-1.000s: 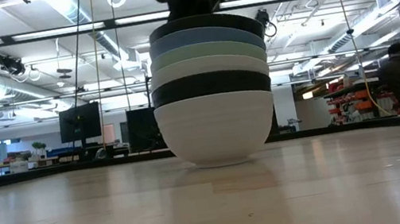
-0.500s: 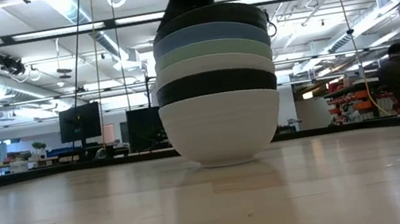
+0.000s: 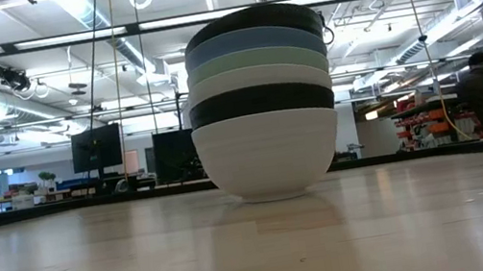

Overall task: Nest bowls inside each other
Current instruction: Return to Home Position

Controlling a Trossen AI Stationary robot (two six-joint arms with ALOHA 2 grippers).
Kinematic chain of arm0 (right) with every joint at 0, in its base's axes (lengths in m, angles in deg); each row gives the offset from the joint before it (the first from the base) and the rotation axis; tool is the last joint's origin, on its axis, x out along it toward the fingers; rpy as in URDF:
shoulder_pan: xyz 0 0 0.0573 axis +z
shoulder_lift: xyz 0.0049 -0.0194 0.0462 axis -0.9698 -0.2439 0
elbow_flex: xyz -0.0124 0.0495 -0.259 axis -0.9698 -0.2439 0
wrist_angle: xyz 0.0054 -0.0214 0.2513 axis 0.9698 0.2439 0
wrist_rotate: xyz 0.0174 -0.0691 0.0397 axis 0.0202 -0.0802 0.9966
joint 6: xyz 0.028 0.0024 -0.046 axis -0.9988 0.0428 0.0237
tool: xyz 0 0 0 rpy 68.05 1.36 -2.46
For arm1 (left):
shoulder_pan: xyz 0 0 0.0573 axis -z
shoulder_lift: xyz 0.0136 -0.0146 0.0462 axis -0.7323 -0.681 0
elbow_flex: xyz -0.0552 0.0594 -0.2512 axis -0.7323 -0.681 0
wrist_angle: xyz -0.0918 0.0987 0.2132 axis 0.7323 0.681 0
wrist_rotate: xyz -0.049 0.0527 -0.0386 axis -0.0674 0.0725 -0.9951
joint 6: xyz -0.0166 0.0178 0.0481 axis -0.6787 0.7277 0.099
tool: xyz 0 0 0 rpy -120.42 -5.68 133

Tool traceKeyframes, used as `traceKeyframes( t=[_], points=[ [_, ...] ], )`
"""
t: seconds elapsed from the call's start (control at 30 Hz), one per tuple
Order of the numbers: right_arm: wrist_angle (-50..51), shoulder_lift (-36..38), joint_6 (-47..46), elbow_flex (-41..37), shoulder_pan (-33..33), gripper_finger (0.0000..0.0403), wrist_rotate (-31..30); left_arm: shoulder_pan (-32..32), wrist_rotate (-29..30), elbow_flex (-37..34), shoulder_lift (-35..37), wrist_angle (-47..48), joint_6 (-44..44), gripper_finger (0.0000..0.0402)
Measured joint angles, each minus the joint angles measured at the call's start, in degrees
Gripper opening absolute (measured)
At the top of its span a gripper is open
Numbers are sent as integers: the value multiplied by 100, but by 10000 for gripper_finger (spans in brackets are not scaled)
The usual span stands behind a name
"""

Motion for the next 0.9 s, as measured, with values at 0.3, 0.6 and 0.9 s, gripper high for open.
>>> traceKeyframes(
  t=[0.3,0.6,0.9],
  points=[
    [-74,998,74,2,656,9,-403,406,618,-4,236,-76,-176,24],
    [-373,1706,86,0,1927,11,-1594,1566,1283,4,1022,-264,-807,22],
    [-316,1786,356,-7,2919,13,-2085,3145,2142,2,1169,-197,-1216,23]
  ],
)
